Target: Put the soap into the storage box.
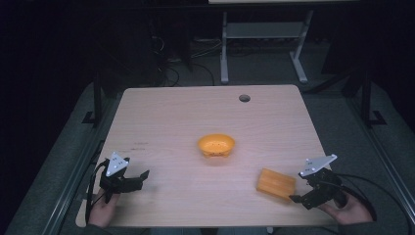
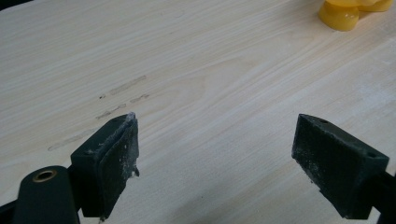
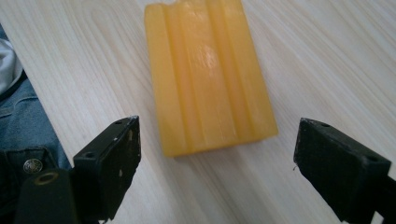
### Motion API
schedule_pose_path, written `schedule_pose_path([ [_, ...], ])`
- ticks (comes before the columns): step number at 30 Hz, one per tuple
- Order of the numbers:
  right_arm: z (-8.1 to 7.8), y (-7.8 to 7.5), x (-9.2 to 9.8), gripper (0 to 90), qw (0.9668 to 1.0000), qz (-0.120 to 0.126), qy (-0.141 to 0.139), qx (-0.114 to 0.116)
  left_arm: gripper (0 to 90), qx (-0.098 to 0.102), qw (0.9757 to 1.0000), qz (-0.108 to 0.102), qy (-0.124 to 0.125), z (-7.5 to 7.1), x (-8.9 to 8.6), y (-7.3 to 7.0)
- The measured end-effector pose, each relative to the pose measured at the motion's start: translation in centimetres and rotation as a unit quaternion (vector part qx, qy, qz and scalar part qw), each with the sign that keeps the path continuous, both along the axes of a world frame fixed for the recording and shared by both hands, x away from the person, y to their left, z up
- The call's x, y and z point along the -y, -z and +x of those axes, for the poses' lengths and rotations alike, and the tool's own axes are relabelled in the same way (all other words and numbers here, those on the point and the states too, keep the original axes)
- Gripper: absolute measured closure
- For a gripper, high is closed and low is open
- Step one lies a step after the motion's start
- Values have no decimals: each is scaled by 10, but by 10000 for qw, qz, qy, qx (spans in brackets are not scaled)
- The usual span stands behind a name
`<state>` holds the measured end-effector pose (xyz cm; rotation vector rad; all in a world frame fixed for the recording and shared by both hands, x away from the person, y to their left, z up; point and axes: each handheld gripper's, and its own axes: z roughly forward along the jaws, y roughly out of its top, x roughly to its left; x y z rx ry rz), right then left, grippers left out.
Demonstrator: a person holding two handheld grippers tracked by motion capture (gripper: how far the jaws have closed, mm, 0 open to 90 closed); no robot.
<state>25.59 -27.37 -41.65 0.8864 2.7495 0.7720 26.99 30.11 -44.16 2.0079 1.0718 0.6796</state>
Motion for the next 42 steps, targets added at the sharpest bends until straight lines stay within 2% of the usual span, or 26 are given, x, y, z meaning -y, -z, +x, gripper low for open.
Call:
schedule_pose_path([
  [8,14,-4,-26,143,9992,-258,-308,-77,142,31,10000,-18,-10,-1,0,-1],
  [12,21,-1,-34,143,9982,-399,-435,-84,142,29,10000,12,7,-1,0,-1],
  [14,26,2,-38,143,9977,-470,-462,-167,142,31,10000,-8,5,-1,0,-1],
  [22,34,10,-49,143,9961,-628,-549,-275,142,33,10000,1,36,0,1,-1],
  [36,45,30,-66,157,9902,-1017,-763,-571,142,49,10000,-29,44,0,1,-2],
  [42,45,30,-67,189,9893,-1106,-799,-520,142,70,10000,-40,38,0,1,-2],
])
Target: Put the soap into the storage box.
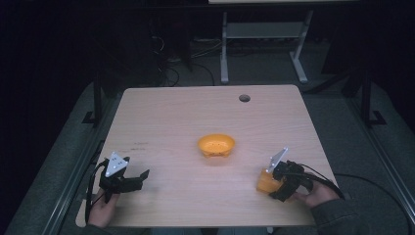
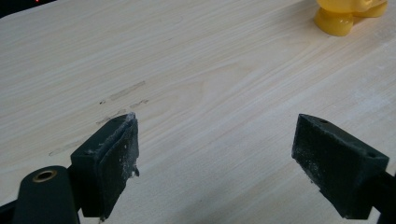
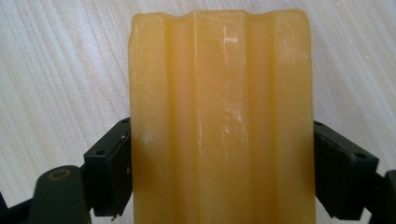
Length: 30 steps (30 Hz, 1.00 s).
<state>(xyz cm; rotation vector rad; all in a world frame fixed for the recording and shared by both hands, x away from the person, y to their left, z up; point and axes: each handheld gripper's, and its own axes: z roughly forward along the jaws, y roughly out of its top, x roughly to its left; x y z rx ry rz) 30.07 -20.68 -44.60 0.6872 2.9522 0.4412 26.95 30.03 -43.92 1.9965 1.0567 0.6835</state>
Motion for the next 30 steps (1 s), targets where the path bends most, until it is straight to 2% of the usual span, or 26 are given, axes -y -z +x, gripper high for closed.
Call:
schedule_pose_path([
  [4,0,-1,-2,198,10000,-56,-43,-34,142,6,10000,-14,-17,0,0,-1],
  [5,0,-1,-2,203,9999,-98,-106,26,142,7,10000,-8,-17,0,0,-1],
  [15,3,-4,-3,207,9999,-15,-127,-71,142,41,10000,-44,-52,-1,-1,-2],
  [19,5,-11,-4,208,9998,79,-155,68,142,81,9999,-86,-75,-1,0,-2],
  [20,6,-14,-5,208,9998,131,-156,34,142,67,9999,-59,-72,-1,-1,-3],
  [24,9,-23,-9,208,9995,135,-237,167,142,84,9999,-89,-76,-1,-1,-3],
  [27,14,-33,-12,208,9990,278,-287,221,142,82,9999,-85,-83,-1,-1,-3],
  [30,17,-38,-15,208,9987,301,-342,242,142,74,9999,-94,-91,-1,-1,-3],
])
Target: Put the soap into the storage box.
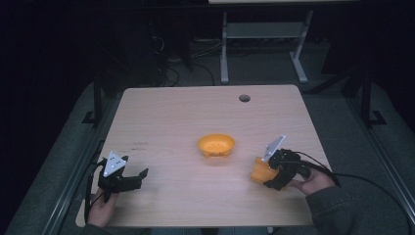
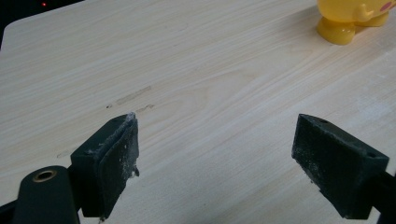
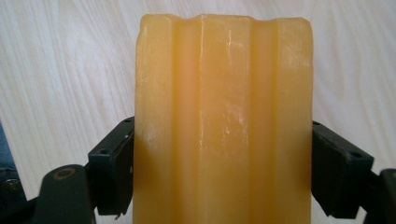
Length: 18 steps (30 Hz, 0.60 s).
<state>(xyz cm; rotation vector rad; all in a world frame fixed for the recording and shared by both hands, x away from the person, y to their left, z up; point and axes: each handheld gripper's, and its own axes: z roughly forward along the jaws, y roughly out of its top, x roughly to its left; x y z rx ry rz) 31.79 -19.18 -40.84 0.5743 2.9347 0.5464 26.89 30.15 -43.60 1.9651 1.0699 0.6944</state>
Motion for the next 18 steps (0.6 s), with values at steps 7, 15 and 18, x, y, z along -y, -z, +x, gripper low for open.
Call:
schedule_pose_path([
  [7,9,-11,-12,207,9998,-9,-167,49,142,-3,10000,-19,10,1,1,-1],
  [15,22,-21,-24,207,9994,68,-332,45,142,-6,10000,-32,12,3,2,-1],
  [18,27,-25,-29,207,9992,74,-394,67,142,10,10000,-54,-1,4,1,-1],
])
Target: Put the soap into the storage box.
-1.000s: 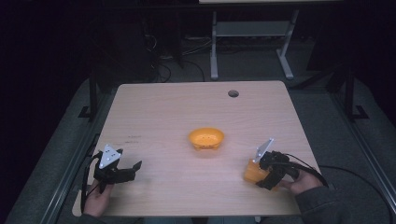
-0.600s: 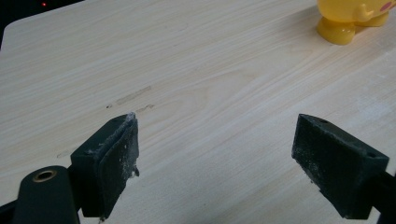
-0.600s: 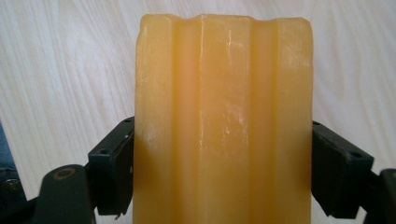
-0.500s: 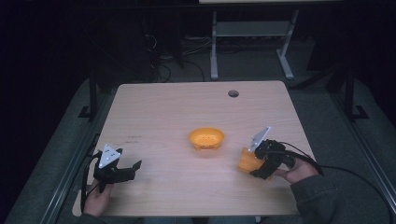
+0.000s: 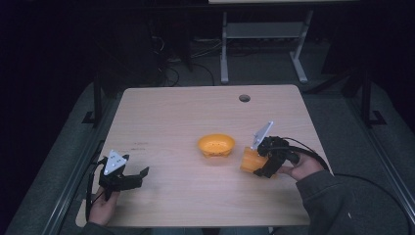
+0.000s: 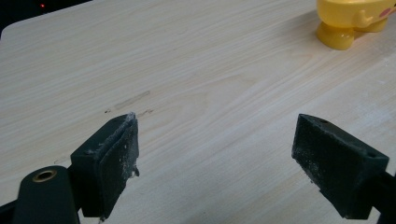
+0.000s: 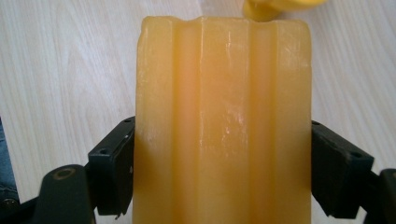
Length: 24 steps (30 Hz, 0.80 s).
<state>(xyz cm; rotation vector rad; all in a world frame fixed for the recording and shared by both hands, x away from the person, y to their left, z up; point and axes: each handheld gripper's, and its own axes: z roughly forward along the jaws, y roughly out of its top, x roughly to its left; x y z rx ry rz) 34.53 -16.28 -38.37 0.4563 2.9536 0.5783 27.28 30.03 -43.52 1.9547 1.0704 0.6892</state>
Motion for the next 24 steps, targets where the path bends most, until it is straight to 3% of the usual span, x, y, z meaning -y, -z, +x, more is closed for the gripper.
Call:
schedule_pose_path([
  [12,25,-14,-31,207,9993,46,-334,155,142,-2,10000,-40,-50,0,-3,0],
  [24,44,-18,-53,207,9985,113,-525,128,142,13,9999,-50,-122,-3,-6,-1],
])
